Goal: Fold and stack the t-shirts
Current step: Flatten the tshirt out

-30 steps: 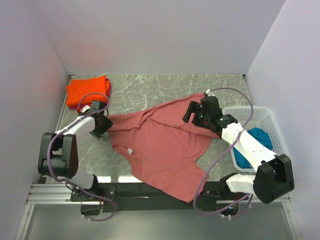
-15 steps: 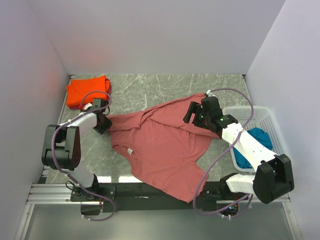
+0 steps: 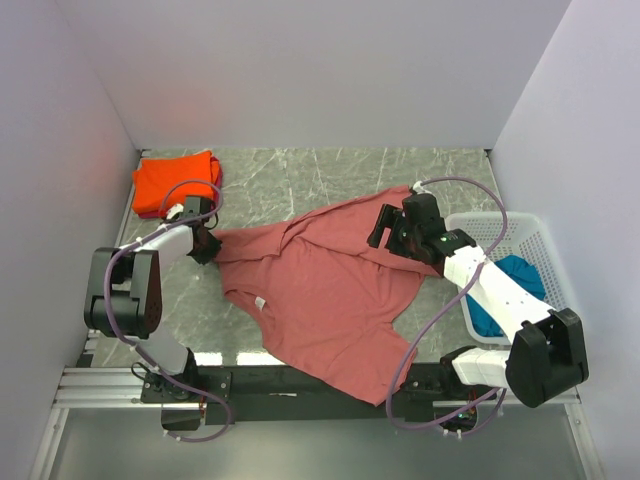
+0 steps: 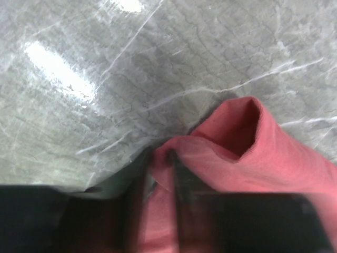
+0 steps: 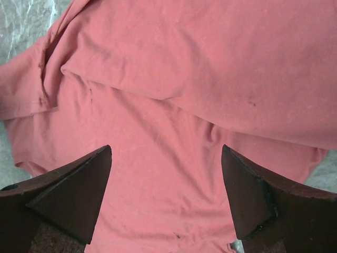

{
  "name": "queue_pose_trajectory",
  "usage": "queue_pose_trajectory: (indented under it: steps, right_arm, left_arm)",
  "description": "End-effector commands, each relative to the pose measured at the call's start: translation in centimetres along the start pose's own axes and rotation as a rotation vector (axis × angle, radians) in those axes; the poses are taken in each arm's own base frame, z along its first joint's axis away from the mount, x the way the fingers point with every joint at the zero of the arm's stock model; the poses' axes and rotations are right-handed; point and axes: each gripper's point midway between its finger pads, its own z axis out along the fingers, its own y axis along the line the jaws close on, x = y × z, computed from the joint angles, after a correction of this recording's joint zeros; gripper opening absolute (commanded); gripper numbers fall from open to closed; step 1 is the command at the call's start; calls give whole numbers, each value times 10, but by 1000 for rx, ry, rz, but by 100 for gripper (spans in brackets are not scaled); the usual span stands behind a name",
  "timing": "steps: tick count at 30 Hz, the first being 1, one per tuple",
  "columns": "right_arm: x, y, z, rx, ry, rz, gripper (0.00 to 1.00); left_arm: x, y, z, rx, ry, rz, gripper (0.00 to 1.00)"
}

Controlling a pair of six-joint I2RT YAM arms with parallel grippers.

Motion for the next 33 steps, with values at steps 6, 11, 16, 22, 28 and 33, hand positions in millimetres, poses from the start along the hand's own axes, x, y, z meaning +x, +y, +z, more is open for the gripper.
queue_pose_trajectory:
  steps: [6,11,16,22,28,33]
  right_arm:
    - [-6,-7,-4,28,-26,-10,90]
    - [-17,-8,-6,46,-54,-22,90]
    - [-42,-7,-5,85,-101,-50,90]
    - [-98,-11,9,158,-174,16,91]
    - [-153,-31,57,292,-152,38,90]
    - [-179,-30,111,342,-108,0,89]
  left_arm:
    - [5,-1,5,19,27,21,1]
    - [-13,-1,-12,22,-50,-12,1]
    - [-46,-15,-53,130,-181,-80,1]
    - [-77,-9,-96,149,-314,-187,1]
    - [-82,-11,-111,195,-337,-210,1]
    - [-73,-19,-107,236,-294,-192,1]
